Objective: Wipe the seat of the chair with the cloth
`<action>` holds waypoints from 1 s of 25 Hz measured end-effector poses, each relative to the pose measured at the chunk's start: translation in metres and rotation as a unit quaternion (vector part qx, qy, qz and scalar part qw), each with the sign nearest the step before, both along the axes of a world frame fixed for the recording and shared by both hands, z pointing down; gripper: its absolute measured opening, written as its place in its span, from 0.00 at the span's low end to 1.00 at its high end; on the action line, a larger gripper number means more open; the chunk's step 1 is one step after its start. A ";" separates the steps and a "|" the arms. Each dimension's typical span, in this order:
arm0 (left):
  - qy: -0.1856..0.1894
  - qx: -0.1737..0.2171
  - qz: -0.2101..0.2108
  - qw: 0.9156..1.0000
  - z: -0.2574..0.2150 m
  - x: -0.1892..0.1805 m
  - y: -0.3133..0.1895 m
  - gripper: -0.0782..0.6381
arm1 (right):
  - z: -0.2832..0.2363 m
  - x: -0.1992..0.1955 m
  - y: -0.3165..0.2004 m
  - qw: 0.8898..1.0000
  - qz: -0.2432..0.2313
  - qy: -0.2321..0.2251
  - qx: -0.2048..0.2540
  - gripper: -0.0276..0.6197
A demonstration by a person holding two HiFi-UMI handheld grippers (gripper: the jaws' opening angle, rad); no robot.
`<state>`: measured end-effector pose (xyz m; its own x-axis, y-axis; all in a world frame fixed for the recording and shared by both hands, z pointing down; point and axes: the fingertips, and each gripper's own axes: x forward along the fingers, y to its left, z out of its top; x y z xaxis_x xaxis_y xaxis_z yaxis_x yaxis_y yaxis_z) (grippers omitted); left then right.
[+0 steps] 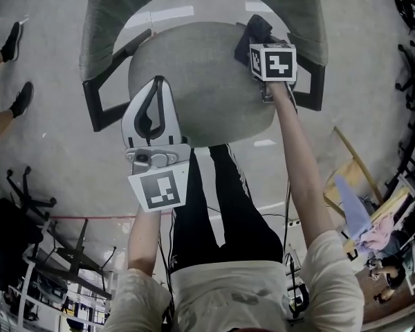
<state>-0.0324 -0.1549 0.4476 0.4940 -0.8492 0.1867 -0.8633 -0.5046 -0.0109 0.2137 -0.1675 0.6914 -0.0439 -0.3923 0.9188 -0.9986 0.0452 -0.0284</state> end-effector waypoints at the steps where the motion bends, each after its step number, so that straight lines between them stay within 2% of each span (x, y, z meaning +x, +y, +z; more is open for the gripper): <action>1: 0.000 -0.001 -0.003 1.000 0.001 0.000 0.000 0.13 | 0.000 0.004 0.001 1.000 0.000 0.016 -0.003 0.12; 5: 0.003 -0.006 -0.009 1.000 0.002 0.003 0.003 0.13 | -0.003 0.020 0.008 0.998 0.011 0.063 -0.013 0.12; 11: -0.003 -0.007 -0.013 1.000 0.004 0.001 0.005 0.13 | -0.003 0.023 0.006 0.997 0.011 0.075 -0.006 0.12; 15: -0.005 -0.009 -0.040 0.999 0.005 -0.015 0.003 0.13 | -0.008 0.025 0.009 0.997 0.028 0.077 -0.003 0.12; 20: -0.012 -0.001 -0.063 0.998 0.001 -0.041 0.000 0.13 | -0.039 -0.003 -0.007 0.997 0.021 0.041 0.059 0.12; 23: -0.014 0.009 -0.073 0.997 -0.008 -0.056 0.002 0.13 | -0.057 -0.040 -0.010 0.996 0.002 0.002 0.087 0.12; 25: -0.013 0.019 -0.084 0.996 -0.014 -0.070 0.004 0.13 | -0.069 -0.078 -0.011 0.993 -0.017 -0.043 0.107 0.12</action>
